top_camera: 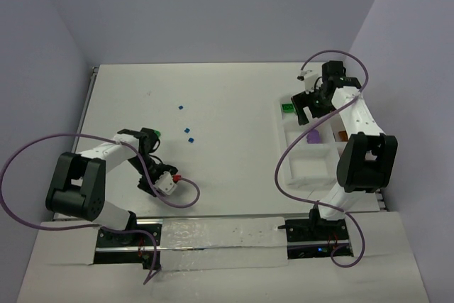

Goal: Sort the legos into containers by color

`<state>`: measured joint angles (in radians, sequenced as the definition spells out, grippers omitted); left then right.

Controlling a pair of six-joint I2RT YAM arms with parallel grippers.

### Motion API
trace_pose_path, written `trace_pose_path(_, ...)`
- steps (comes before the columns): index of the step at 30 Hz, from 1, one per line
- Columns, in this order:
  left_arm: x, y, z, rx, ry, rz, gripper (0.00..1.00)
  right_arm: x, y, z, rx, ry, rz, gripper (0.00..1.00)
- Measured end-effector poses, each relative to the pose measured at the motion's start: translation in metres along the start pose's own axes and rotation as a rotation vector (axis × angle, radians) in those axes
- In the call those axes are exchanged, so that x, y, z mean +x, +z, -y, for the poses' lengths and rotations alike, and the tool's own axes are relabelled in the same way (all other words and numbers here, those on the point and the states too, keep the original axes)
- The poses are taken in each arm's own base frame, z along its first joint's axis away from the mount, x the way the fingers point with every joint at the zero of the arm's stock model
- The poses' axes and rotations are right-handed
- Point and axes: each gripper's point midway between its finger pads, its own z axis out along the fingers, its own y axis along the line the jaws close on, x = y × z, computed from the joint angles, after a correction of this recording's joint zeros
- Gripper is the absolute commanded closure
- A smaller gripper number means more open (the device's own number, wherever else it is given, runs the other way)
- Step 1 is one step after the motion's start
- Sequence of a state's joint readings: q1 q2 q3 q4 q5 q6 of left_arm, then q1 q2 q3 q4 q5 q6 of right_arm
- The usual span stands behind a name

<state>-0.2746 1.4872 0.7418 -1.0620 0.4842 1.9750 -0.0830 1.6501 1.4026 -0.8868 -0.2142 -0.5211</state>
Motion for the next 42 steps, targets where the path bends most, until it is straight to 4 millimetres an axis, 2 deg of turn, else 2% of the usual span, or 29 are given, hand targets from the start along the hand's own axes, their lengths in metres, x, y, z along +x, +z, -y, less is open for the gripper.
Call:
trace_pose_path(8, 0.001, -0.001, -0.007, -0.007, 0.022, -0.013, 0.98, -0.002, -0.003, -0.013, -0.051, -0.007, 0.012, 0.00)
trace_pose_path(9, 0.001, -0.003, -0.010, -0.013, 0.024, -0.014, 1.00, -0.005, -0.005, -0.018, -0.063, -0.013, 0.024, 0.00)
trace_pose_path(12, -0.004, -0.015, -0.032, -0.069, 0.051, -0.004, 1.00, -0.025, -0.016, -0.039, -0.123, -0.030, 0.094, 0.00)
trace_pose_path(15, -0.016, -0.039, -0.076, -0.206, 0.123, 0.020, 1.00, -0.057, -0.034, -0.072, -0.216, -0.031, 0.196, 0.00)
trace_pose_path(18, -0.035, -0.070, -0.130, -0.384, 0.166, 0.039, 1.00, -0.090, -0.053, -0.120, -0.355, -0.037, 0.297, 0.00)
trace_pose_path(21, -0.066, -0.102, -0.176, -0.577, 0.162, 0.082, 1.00, -0.107, -0.069, -0.176, -0.522, -0.050, 0.334, 0.00)
trace_pose_path(24, -0.101, -0.131, -0.204, -0.733, 0.154, 0.147, 1.00, -0.118, -0.082, -0.220, -0.672, -0.049, 0.333, 0.00)
trace_pose_path(27, -0.134, -0.148, -0.217, -0.820, 0.105, 0.234, 1.00, -0.132, -0.090, -0.245, -0.772, -0.041, 0.338, 0.00)
trace_pose_path(30, -0.156, -0.159, -0.225, -0.873, 0.048, 0.319, 1.00, -0.136, -0.091, -0.261, -0.836, -0.044, 0.324, 0.00)
trace_pose_path(33, -0.167, -0.171, -0.231, -0.921, -0.018, 0.386, 1.00, -0.134, -0.088, -0.277, -0.885, -0.044, 0.290, 0.00)
trace_pose_path(38, -0.181, -0.189, -0.236, -0.978, -0.081, 0.464, 1.00, -0.131, -0.090, -0.300, -0.951, -0.049, 0.252, 0.06)
trace_pose_path(41, -0.192, -0.198, -0.235, -1.004, -0.074, 0.494, 1.00, -0.136, -0.092, -0.308, -0.984, -0.040, 0.248, 0.13)
trace_pose_path(42, -0.196, -0.200, -0.234, -1.011, -0.066, 0.503, 1.00, -0.139, -0.092, -0.309, -0.994, -0.030, 0.248, 0.18)
